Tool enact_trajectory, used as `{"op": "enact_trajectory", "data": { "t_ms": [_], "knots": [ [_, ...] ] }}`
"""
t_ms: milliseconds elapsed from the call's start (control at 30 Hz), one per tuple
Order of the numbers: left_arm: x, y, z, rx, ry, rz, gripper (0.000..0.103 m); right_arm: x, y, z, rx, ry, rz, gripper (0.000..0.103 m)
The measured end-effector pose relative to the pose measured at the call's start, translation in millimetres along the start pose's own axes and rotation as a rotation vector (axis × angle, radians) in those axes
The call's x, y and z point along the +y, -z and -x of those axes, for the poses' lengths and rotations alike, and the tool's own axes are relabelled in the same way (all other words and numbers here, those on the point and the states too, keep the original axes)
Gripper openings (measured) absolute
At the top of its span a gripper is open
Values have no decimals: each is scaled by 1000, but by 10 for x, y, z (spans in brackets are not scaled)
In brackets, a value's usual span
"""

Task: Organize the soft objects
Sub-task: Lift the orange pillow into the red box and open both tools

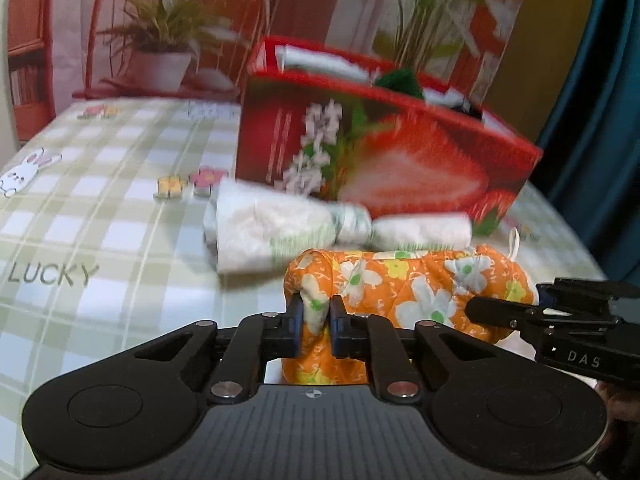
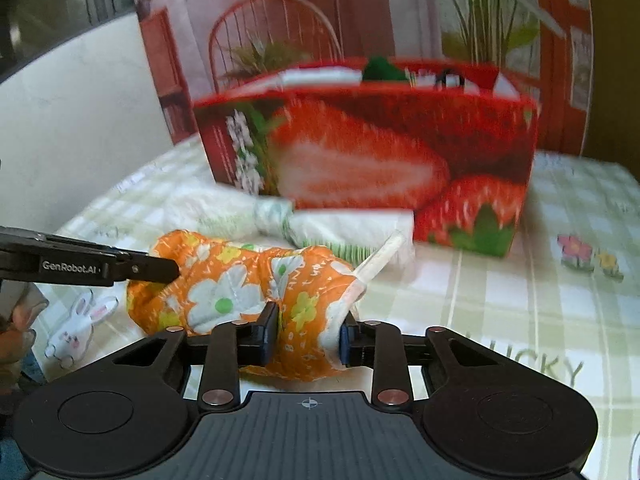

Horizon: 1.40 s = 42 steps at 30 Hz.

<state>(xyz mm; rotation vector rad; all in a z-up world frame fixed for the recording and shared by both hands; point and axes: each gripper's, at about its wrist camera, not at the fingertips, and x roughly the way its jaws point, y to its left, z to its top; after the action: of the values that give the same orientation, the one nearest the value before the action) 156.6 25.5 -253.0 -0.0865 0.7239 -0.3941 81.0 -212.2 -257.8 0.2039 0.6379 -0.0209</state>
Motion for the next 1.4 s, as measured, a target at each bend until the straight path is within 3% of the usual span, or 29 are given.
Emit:
{"op": "enact_trajectory", "data": {
  "t_ms": [233,500,667,800,900,1033,1133,1267,1333,1400],
  "knots": [
    [-81,-224,296,-141,12,-36,13,28,-241,254,-125,-16,40,21],
    [-358,-890,547,-284,28,-156,13,-51,-827,551,-254,-11,66,20],
    [-529,-1308,394,-296,19,-174,13,-177,-1297,487,-268,27,100,20],
    [-447,-1597,79,-202,19,-110,13,-277,-1569,225,-225,66,92,20],
    [-425,-1725,-183,-161,-24,-116,13,-349,-1718,-20,-173,86,82,20],
    [-431,-1864,-375,-180,-62,-131,13,-382,-1847,-262,-157,122,81,18],
    [-392,-1942,-300,-241,-53,-100,13,-346,-1937,-257,-218,132,99,17],
    [-341,-1971,-145,-376,-50,-86,13,-282,-2011,-119,-361,132,146,17],
    [-346,-1988,-160,-375,-55,-85,13,-267,-2027,-97,-400,141,169,17],
    [-378,-1970,-243,-336,-76,-111,13,-260,-2020,-149,-380,150,185,17]
  ]
}}
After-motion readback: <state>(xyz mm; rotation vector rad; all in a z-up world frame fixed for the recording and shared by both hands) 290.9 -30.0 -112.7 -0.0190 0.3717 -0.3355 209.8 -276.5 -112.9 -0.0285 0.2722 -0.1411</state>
